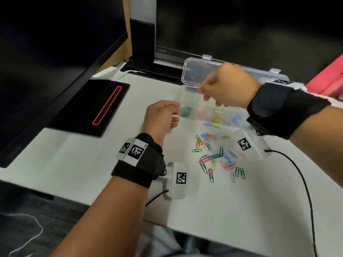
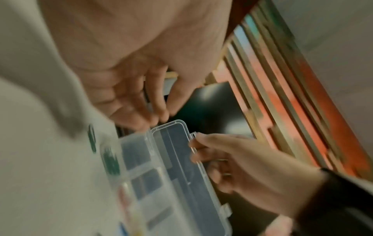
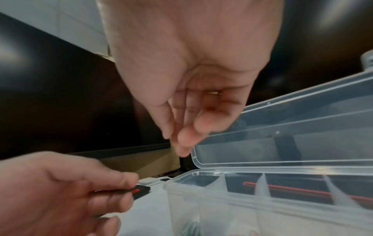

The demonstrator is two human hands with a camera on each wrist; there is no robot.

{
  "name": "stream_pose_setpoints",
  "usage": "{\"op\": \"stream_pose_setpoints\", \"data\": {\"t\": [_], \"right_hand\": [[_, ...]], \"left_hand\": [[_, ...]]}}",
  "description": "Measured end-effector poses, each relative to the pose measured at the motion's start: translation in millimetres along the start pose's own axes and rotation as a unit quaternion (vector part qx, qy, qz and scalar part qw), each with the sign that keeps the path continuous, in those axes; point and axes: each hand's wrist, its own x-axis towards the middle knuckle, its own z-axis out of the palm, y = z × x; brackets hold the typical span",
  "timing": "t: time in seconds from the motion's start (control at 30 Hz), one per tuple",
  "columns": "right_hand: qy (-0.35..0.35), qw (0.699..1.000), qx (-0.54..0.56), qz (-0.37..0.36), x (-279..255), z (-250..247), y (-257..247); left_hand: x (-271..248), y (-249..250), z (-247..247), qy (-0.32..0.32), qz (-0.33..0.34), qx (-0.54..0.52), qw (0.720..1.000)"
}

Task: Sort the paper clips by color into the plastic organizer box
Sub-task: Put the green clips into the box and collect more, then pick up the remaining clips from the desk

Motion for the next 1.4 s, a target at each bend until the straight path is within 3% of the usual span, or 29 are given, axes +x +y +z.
{"op": "stream_pose_setpoints", "data": {"t": [0.07,0.13,0.2,0.27,0.33,0.47,0.53,0.77,0.83,0.9,1.0,1.1,1.13,1.23,1.4], "right_hand": [[-0.055,0.998,-0.02,-0.015,-23,-3,14],[-0.133,0.986,-0.095,-0.029,-42,-1,32],[-0.201,0.966,-0.163,-0.023,-53,6,54],[-0.246,0.955,-0.167,0.014,-60,18,71],[-0.254,0.955,-0.151,0.023,-61,32,80],[-0.2,0.964,-0.174,0.006,-54,57,78],[-0.179,0.965,-0.193,-0.001,-50,62,74],[-0.214,0.964,-0.133,-0.087,-71,46,73],[-0.232,0.963,-0.103,-0.091,-82,35,78],[-0.205,0.973,-0.075,-0.07,-88,24,87],[-0.176,0.98,-0.092,-0.009,-92,16,104],[-0.228,0.963,-0.133,0.059,-101,18,113],[-0.251,0.956,-0.133,0.078,-105,19,115],[-0.287,0.946,-0.123,0.094,-119,21,105],[-0.279,0.952,-0.116,0.053,-123,32,87]], "left_hand": [[-2,7,-3,-0.035,0.018,0.137,0.99],[0,14,-7,-0.078,0.034,0.309,0.947],[7,18,-8,-0.139,0.041,0.535,0.833],[8,20,-5,-0.197,0.038,0.663,0.721],[2,18,5,-0.232,0.04,0.711,0.663],[-21,1,36,-0.284,0.093,0.748,0.593],[-31,-11,48,-0.308,0.123,0.741,0.583],[-46,-4,54,-0.342,0.119,0.681,0.637],[-43,1,52,-0.334,0.119,0.676,0.647],[-36,6,54,-0.314,0.136,0.681,0.647],[-22,10,58,-0.284,0.121,0.724,0.617],[-17,8,63,-0.265,0.081,0.784,0.555],[-19,6,65,-0.269,0.074,0.79,0.546],[-31,-1,70,-0.311,0.061,0.759,0.569],[-49,-5,75,-0.356,0.078,0.706,0.607]]}}
